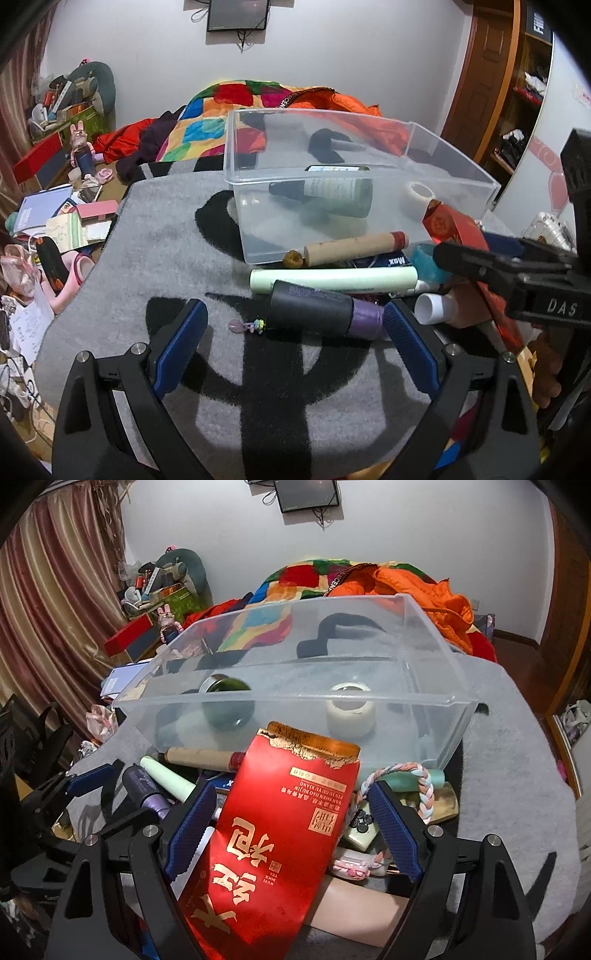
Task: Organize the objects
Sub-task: 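Grasp red packet with right tool while left tool grasps black-purple spray bottle, then lift red packet with right tool while left tool lifts spray bottle toward box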
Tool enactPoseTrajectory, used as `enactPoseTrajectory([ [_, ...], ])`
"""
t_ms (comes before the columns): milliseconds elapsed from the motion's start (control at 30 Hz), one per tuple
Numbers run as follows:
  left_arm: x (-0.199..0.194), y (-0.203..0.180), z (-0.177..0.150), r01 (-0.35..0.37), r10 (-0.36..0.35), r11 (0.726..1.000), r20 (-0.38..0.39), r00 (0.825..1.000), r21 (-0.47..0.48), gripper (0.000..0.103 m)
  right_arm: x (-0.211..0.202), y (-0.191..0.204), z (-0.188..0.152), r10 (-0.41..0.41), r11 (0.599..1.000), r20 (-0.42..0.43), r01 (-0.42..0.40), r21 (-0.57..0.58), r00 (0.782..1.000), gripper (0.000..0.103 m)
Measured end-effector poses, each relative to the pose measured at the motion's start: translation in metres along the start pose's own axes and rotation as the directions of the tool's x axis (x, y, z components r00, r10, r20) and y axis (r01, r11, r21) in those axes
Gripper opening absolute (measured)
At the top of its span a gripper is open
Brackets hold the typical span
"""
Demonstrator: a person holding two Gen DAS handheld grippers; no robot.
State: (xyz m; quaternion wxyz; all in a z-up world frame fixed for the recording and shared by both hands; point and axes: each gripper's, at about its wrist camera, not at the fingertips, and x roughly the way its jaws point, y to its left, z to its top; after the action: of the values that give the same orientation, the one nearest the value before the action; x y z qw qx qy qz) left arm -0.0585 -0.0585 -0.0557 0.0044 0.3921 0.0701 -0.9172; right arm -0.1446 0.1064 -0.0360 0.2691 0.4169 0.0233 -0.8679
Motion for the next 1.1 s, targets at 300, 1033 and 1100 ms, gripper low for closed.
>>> enactPoseTrajectory([
  [300, 0.002, -0.003, 0.000, 0.089, -0.088, 0.996, 0.016, 0.996, -0.029, 0.063, -0.003, 0.000, -0.003, 0.021, 1.000, 0.012, -0.021, -0.007, 1.000, 0.061],
  [1033, -0.039, -0.015, -0.035, 0.069, -0.068, 0.996, -0.020, 0.998, 0.061, 0.042, -0.025, -0.009, -0.007, 0.031, 0.999, 0.057, -0.030, -0.013, 0.998, 0.051],
  [1100, -0.043, -0.016, -0.035, 0.045, -0.044, 0.996, -0.013, 0.999, 0.083, 0.044, -0.027, -0.012, -0.007, 0.033, 0.999, 0.064, -0.032, -0.006, 0.997, 0.051],
])
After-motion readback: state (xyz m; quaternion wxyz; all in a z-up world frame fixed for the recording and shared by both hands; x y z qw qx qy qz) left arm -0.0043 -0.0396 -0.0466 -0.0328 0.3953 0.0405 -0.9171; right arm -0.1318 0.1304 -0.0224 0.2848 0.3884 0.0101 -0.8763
